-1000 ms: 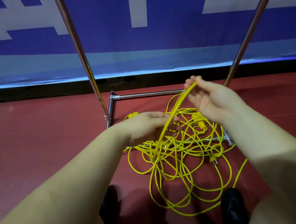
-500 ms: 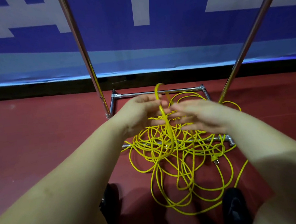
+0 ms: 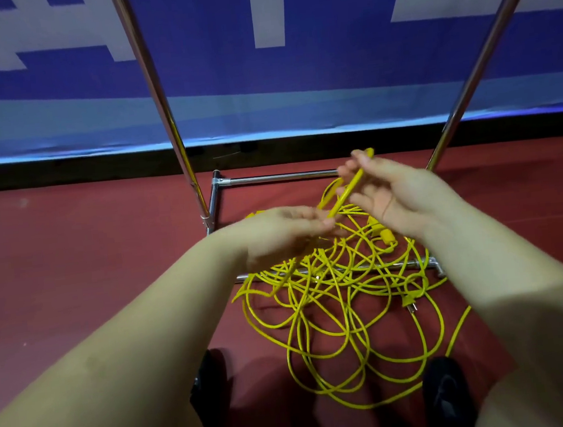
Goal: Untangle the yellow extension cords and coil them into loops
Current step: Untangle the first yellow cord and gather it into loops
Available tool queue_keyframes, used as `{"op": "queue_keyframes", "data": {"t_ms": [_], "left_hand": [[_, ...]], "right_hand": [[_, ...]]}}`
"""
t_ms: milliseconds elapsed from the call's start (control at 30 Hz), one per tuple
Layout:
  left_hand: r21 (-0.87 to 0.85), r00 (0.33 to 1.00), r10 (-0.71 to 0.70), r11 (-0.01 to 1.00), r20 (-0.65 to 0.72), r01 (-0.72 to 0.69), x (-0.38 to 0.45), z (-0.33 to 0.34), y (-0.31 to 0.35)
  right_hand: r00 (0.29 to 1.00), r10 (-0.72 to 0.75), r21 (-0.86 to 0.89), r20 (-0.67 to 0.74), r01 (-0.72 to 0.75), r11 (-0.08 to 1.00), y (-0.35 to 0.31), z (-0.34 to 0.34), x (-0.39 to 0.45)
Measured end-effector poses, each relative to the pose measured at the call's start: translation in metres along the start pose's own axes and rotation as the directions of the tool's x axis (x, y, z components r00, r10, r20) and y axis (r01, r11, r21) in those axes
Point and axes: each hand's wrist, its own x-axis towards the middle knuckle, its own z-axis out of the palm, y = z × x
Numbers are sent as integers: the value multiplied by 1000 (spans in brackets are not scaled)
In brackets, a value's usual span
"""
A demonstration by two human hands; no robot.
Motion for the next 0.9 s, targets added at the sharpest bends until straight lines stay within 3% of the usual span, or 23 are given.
{"op": "queue_keyframes", "data": {"t_ms": [100,167,233,300,400,500,600,700,833,900], "left_hand": [[120,1000,14,993,14,-15,3,3,-6],[126,995,50,991,-84,-39,3,1,-4],[0,981,68,998,-180,-69,3,-2,0],[-162,965,86,978,-248,-128,2,-6,5],[-375,943,105,899,-315,-225,1,-11,10],[-442,917,115,849,-382,-291,0,-15,14],[-444,900,141,832,-412,-333,1,-19,16],[-301,915,170,909,-366,-290,5,-19,11],[-29,986,80,996,-143,-85,7,-11,-3],[119,994,71,991,-80,-62,7,-6,-7]], "right_hand": [[995,-21,43,-95,25,999,-6,-7,6],[997,-3,-65,-76,-2,998,-5,-10,8],[998,50,-264,-39,-59,963,0,-9,6],[989,151,-473,6,-130,871,13,-8,1],[933,344,-756,102,-152,636,38,-7,-8],[903,392,-834,177,-73,547,53,-5,-8],[922,330,-819,204,-24,574,51,-4,-6],[960,212,-770,182,5,638,36,-4,-2],[998,39,-386,56,-15,923,6,-5,3],[1000,-9,-237,-29,2,972,-5,-8,4]]}}
